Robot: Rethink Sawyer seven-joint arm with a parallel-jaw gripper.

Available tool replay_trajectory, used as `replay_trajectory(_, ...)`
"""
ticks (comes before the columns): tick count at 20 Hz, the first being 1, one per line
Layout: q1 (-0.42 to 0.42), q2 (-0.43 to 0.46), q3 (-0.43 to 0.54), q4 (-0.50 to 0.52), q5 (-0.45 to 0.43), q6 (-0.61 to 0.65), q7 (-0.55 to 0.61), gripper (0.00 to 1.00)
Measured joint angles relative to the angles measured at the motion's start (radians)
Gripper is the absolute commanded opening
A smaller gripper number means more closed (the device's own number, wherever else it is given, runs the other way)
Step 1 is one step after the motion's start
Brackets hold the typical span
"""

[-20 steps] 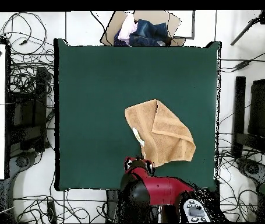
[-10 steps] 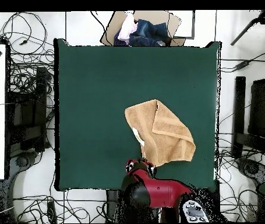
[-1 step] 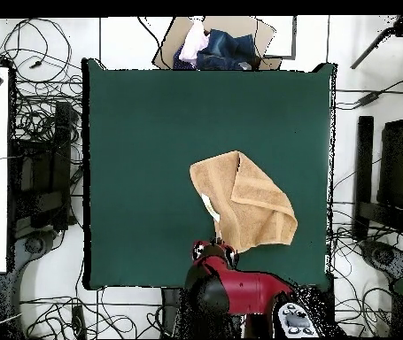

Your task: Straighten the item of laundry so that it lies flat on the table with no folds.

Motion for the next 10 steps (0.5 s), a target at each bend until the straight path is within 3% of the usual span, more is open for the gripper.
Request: replay_trajectory(10,0.051,0.086,-0.056,-0.063,0.035,-0.077,0.000,0.00)
